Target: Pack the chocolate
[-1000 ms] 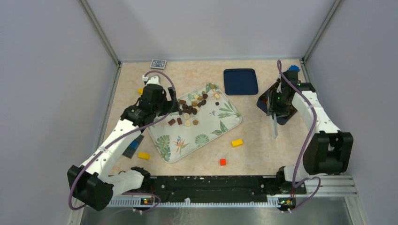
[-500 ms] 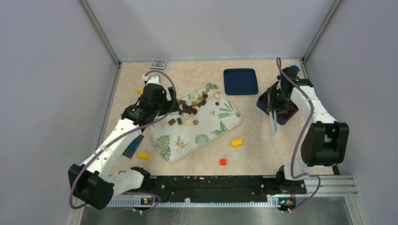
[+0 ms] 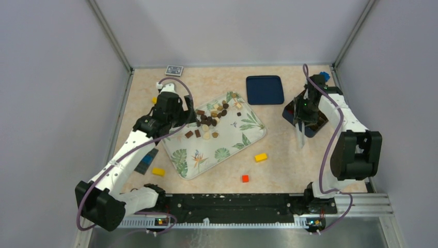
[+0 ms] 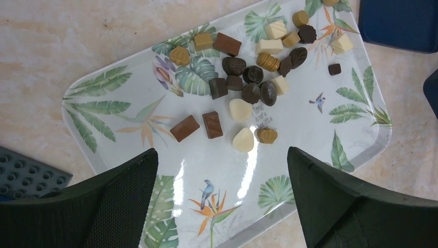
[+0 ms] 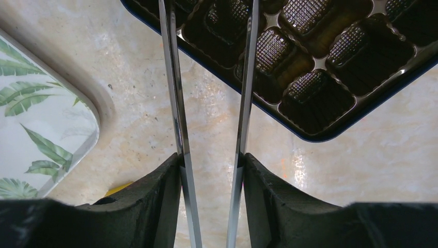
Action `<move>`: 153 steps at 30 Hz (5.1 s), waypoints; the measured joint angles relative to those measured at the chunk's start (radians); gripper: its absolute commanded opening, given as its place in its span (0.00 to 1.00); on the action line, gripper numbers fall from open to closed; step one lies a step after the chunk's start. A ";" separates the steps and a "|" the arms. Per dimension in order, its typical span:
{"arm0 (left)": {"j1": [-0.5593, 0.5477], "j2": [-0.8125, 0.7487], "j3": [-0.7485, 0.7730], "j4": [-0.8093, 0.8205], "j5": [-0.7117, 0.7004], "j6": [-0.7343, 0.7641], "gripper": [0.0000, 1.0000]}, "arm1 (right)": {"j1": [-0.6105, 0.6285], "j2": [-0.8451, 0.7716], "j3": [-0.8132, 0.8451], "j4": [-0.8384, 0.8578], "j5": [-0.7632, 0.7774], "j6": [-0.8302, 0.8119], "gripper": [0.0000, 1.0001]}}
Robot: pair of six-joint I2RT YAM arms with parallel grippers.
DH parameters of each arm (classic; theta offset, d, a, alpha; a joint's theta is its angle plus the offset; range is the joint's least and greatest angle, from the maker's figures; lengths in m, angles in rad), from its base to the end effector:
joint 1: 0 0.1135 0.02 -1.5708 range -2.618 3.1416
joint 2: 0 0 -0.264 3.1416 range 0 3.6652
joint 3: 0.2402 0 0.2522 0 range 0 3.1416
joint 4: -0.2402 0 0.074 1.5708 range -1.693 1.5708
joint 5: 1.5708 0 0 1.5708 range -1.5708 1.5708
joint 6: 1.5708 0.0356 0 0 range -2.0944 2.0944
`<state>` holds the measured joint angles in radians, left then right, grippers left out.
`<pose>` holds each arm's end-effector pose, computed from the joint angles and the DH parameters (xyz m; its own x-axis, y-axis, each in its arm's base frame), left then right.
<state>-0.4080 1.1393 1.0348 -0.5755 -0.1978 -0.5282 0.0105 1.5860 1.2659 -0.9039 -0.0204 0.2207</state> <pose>0.2269 -0.0905 0.3189 -0.6239 -0.2686 -0.7339 -0.0760 0.9555 -0.2852 0.3126 0.0040 0.2543 -0.9214 0.2092 -0.3274 0.1889 0.9776 0.0931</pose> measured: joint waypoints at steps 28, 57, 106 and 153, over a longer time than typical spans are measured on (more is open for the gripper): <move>0.021 -0.003 0.000 -0.010 -0.031 0.008 0.99 | 0.650 -0.001 0.169 -0.077 0.052 0.014 0.26; 0.173 -0.018 0.017 -0.035 0.053 0.008 0.99 | 0.954 0.172 0.147 0.052 0.129 0.014 0.42; 0.196 -0.011 0.018 -0.027 0.123 0.042 0.99 | -0.082 -0.082 0.069 0.022 0.018 -0.002 0.16; 0.206 -0.018 0.018 -0.031 0.103 0.056 0.99 | 0.307 -0.111 0.242 0.004 0.008 -0.026 0.11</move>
<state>-0.2016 1.1210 1.0531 -0.6060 -0.0952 -0.4725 0.3180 1.4754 1.5082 -0.8997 -0.0128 0.1944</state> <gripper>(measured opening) 0.987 0.190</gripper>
